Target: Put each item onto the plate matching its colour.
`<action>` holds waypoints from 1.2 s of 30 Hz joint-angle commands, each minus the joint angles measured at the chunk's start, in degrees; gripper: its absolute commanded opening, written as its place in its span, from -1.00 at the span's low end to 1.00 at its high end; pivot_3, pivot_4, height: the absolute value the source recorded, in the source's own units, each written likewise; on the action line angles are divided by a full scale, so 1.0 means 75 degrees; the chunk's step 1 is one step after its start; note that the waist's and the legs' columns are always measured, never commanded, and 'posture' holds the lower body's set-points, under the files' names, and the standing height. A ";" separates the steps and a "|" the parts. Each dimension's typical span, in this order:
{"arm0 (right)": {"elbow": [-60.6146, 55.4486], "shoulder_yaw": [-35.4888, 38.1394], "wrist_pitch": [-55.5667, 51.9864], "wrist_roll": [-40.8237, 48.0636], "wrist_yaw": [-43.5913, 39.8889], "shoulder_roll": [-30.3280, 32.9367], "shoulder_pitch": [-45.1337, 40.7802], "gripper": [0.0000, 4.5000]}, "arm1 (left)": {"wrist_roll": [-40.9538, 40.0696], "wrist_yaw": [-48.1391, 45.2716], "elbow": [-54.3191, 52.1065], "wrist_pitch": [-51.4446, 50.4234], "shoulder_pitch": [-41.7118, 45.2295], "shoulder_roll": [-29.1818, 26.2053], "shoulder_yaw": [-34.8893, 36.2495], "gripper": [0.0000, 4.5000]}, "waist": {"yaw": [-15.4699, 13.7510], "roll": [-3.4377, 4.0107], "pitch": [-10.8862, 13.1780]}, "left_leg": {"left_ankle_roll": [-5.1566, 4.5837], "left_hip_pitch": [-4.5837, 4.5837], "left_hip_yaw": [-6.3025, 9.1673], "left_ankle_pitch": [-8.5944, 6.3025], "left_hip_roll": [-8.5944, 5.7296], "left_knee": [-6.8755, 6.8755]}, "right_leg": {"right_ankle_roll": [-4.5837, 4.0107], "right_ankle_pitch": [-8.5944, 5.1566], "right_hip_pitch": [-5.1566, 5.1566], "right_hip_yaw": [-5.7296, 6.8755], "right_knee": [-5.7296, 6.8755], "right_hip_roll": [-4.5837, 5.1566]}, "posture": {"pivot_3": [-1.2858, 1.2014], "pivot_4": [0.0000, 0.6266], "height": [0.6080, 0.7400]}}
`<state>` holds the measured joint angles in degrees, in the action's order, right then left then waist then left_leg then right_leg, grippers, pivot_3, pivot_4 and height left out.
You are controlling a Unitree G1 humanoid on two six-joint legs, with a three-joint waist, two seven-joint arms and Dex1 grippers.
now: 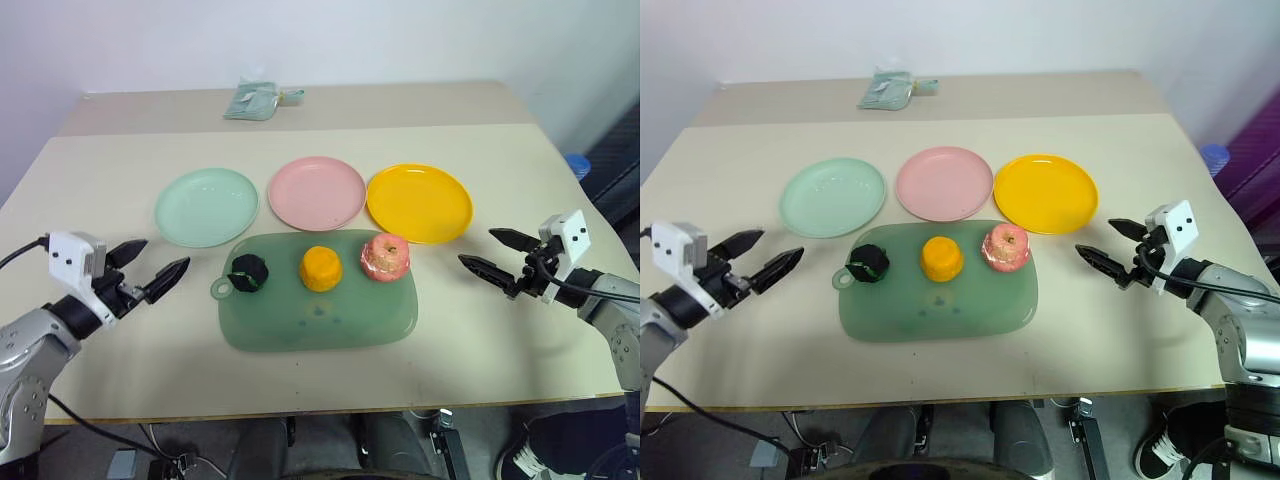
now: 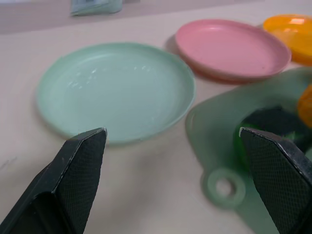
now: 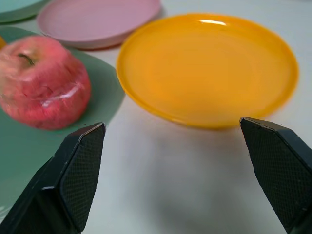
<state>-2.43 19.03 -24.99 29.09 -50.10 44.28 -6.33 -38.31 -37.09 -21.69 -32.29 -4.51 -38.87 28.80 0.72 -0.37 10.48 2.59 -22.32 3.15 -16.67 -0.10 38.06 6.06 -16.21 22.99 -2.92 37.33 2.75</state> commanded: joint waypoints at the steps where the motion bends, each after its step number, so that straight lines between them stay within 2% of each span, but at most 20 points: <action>1: -0.0842 0.0308 -0.0076 0.0321 -0.0004 -0.0013 0.0286 1.00 | -0.0283 -0.0125 -0.0069 -0.0178 0.0281 -0.0027 -0.0260 1.00 | 0.0004 0.0005 -0.0001 | 0.0000 0.0000 0.0001 0.0000 0.0000 0.0000 | 0.0000 0.0000 0.0001 0.0000 0.0001 0.0000 | 0.03 -0.52 1.00; 7: -0.2480 0.0302 -0.0788 0.1164 -0.0410 0.0211 0.1022 1.00 | 0.0021 -0.0890 -0.0037 -0.0227 0.0916 -0.0579 -0.1259 1.00 | 0.0006 0.0004 -0.0001 | 0.0000 -0.0001 0.0004 0.0000 0.0004 -0.0001 | 0.0000 0.0000 0.0003 -0.0001 0.0001 -0.0009 | 0.03 -0.52 1.00; 10: -0.3157 0.0189 -0.1005 0.1396 -0.0391 0.0209 0.1262 1.00 | 0.0610 -0.1403 0.0186 -0.0087 0.1120 -0.1093 -0.2078 1.00 | 0.0003 0.0004 -0.0001 | 0.0000 0.0000 0.0002 0.0000 0.0001 0.0000 | 0.0000 0.0000 -0.0002 -0.0001 0.0000 -0.0008 | 0.03 -0.52 1.00; 13: -0.3665 0.0059 -0.1212 0.1616 -0.0153 0.0071 0.1262 1.00 | 0.1279 -0.1566 0.0600 0.0141 0.1578 -0.1272 -0.2861 1.00 | -0.0001 0.0004 -0.0001 | 0.0000 0.0002 0.0004 0.0000 -0.0001 0.0000 | 0.0000 -0.0001 -0.0003 0.0000 -0.0001 -0.0010 | 0.03 -0.52 1.00; 17: -0.4233 -0.0319 -0.1486 0.1876 0.0230 -0.0071 0.1031 1.00 | 0.2029 -0.1754 0.1315 0.0407 0.2546 -0.0879 -0.4058 1.00 | -0.0014 0.0000 0.0001 | 0.0000 0.0000 0.0008 0.0000 -0.0004 0.0003 | 0.0000 -0.0001 -0.0005 0.0004 -0.0001 -0.0011 | 0.03 -0.52 1.00; 21: -0.4500 -0.0527 -0.1638 0.2001 0.0488 -0.0133 0.0887 1.00 | 0.2134 -0.1853 0.1824 0.0401 0.3006 -0.0497 -0.4290 1.00 | 0.0004 -0.0001 0.0001 | -0.0001 -0.0002 0.0012 0.0000 -0.0005 0.0004 | 0.0001 -0.0001 -0.0004 0.0004 -0.0002 -0.0010 | 0.03 -0.52 1.00; 22: -0.4556 -0.0584 -0.1653 0.2018 0.0541 -0.0143 0.0874 1.00 | 0.2121 -0.1888 0.1898 0.0400 0.3045 -0.0442 -0.4285 0.75 | 0.0016 -0.0001 0.0002 | -0.0001 -0.0003 0.0011 0.0000 -0.0004 0.0004 | 0.0001 -0.0001 0.0000 0.0004 -0.0002 -0.0011 | 0.03 -0.52 1.00; 23: -0.4600 -0.0641 -0.1659 0.2028 0.0599 -0.0159 0.0849 1.00 | 0.2147 -0.1909 0.1975 0.0449 0.3050 -0.0404 -0.4267 0.63 | 0.0023 -0.0001 0.0002 | -0.0001 -0.0006 0.0012 0.0000 -0.0004 0.0004 | 0.0000 -0.0001 0.0003 0.0004 -0.0001 -0.0013 | 0.03 -0.52 1.00; 26: -0.4651 -0.0735 -0.1648 0.2049 0.0747 -0.0180 0.0724 1.00 | 0.2115 -0.1741 0.2290 0.0589 0.3083 -0.0251 -0.3908 -0.02 | 0.0010 -0.0001 0.0002 | -0.0001 -0.0007 0.0012 0.0000 -0.0002 0.0004 | 0.0000 -0.0001 0.0006 0.0003 0.0001 -0.0012 | 0.03 -0.52 1.00; 30: -0.4657 -0.0779 -0.1653 0.2112 0.0871 -0.0165 0.0458 1.00 | 0.2121 -0.0979 0.3328 0.0982 0.3687 0.0093 -0.3055 -0.02 | -0.0017 -0.0006 0.0004 | -0.0001 -0.0007 0.0015 0.0000 -0.0003 0.0007 | 0.0001 0.0000 0.0005 0.0005 0.0003 -0.0010 | 0.03 -0.52 1.00; 36: -0.4504 -0.1122 -0.1613 0.2023 0.0947 -0.0218 -0.0124 1.00 | 0.3187 0.0726 0.6064 0.1524 0.5467 0.0574 -0.2981 -0.02 | -0.0030 -0.0015 0.0003 | -0.0001 -0.0011 0.0024 0.0000 -0.0013 0.0020 | 0.0003 0.0001 -0.0001 0.0016 0.0005 -0.0004 | 0.03 -0.52 1.00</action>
<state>-35.16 10.86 -37.89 43.98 -43.11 43.17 -6.13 -16.33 -34.46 19.67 -22.58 34.33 -35.20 5.66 0.49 -0.48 10.51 2.58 -22.41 3.33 -16.66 -0.20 38.21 6.09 -16.20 23.01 -2.80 37.37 2.70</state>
